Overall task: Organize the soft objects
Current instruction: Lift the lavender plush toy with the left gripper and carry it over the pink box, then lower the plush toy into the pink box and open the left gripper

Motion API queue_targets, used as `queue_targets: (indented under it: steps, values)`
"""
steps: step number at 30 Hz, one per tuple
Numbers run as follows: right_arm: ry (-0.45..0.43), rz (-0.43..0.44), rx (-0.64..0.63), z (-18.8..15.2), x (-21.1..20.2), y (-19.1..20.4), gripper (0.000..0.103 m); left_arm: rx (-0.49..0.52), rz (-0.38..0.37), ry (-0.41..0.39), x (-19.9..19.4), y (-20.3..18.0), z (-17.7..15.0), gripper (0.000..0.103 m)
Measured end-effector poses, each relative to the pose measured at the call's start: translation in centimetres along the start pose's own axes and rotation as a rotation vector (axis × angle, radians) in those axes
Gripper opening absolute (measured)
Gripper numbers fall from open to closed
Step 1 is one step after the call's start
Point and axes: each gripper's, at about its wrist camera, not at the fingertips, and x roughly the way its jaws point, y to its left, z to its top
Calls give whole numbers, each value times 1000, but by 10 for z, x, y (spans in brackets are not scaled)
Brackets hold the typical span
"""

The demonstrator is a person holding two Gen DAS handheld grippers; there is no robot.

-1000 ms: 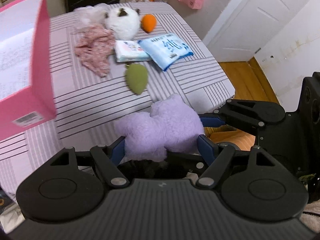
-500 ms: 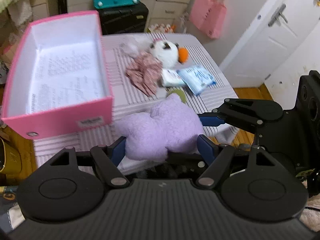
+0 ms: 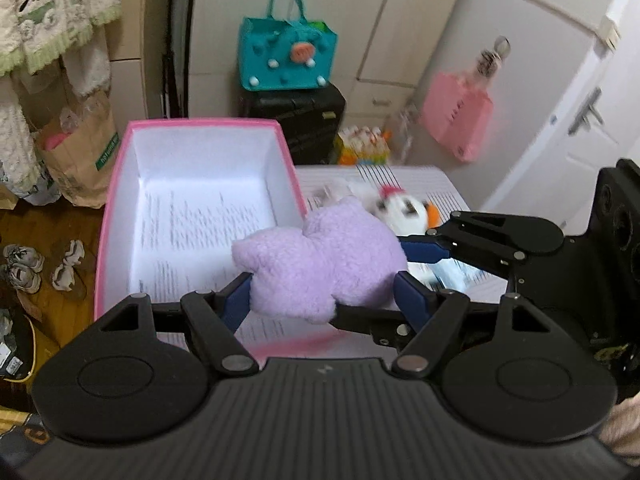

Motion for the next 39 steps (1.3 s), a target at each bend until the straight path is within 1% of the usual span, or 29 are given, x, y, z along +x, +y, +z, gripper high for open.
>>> queue_targets:
  steps: [6, 11, 15, 20, 27, 30, 33, 37, 39]
  values:
    - [21, -17, -4, 32, 43, -24, 61, -55, 26, -25, 33, 33, 33, 75]
    - [75, -34, 12, 53, 84, -49, 60, -125, 30, 4, 72, 63, 59, 74]
    - [106, -59, -15, 63, 117, -68, 60, -200, 5, 30, 104, 92, 75, 74]
    - [153, -62, -24, 64, 150, -89, 60, -270, -11, 60, 136, 116, 80, 74]
    - [240, -92, -97, 62, 189, -96, 59, -292, 57, 141, 170, 125, 87, 74]
    - [267, -98, -155, 62, 197, -92, 59, -303, 59, 151, 174, 130, 85, 75]
    - [293, -99, -187, 62, 202, -89, 59, -326, 62, 160, 176, 136, 83, 75]
    - [339, -151, -248, 61, 211, -81, 59, -334, 103, 148, 174, 139, 78, 74]
    - [360, -187, -276, 59, 215, -77, 59, -335, 107, 145, 176, 142, 78, 72]
